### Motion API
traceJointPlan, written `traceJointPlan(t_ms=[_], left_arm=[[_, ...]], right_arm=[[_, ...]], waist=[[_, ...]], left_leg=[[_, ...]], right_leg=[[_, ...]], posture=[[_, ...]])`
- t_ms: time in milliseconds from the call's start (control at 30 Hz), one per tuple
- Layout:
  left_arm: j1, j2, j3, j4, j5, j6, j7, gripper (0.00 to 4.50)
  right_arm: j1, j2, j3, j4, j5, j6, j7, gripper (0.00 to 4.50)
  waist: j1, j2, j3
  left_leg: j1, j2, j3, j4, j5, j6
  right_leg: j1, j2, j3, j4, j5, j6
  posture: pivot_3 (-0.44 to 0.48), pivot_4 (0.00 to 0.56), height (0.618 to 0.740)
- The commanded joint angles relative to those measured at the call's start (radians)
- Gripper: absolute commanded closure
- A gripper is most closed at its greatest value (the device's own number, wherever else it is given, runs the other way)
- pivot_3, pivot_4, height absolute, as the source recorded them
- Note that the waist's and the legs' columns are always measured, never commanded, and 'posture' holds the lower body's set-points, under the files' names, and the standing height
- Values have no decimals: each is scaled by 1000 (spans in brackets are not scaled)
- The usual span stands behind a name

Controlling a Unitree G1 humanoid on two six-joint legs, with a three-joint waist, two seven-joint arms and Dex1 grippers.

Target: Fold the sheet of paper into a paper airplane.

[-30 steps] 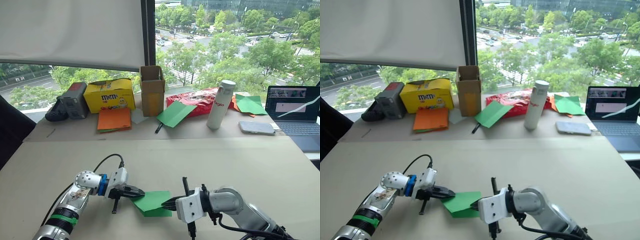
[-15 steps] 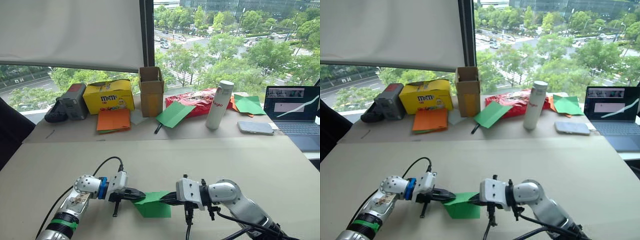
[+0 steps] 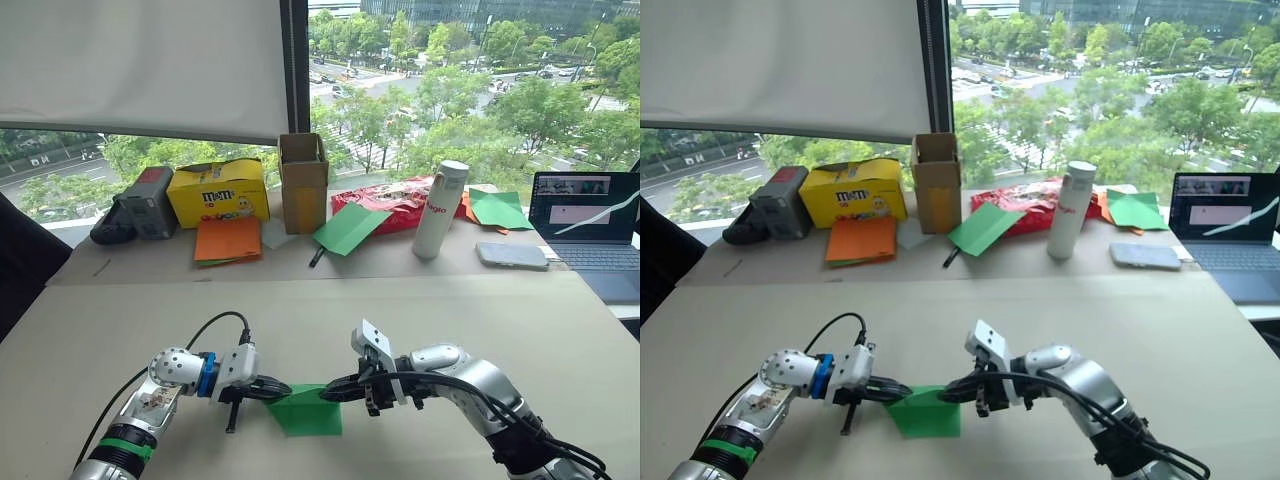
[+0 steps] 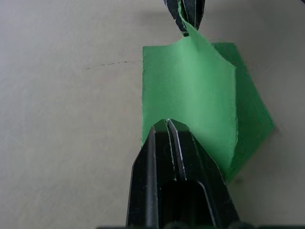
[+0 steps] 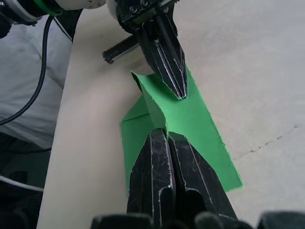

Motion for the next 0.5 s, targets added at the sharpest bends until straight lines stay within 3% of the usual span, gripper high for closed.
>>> traceJointPlan(t_ms=[33, 500], left_arm=[[23, 11, -14, -7, 23, 15, 10, 4483], [24, 12, -11, -18, 18, 23, 25, 4483]], right_arm=[[-29, 16, -36, 21, 36, 46, -16, 4500], [-38, 33, -11, 97, 27, 126, -63, 4500]], waist=[[0, 0, 0], [0, 0, 0]], left_leg=[[0, 0, 0, 0, 0, 0], [-1, 0, 0, 0, 0, 0]], right_leg=[[0, 0, 0, 0, 0, 0], [0, -1, 0, 0, 0, 0]], posture=[[0, 150, 740], [0, 150, 740]])
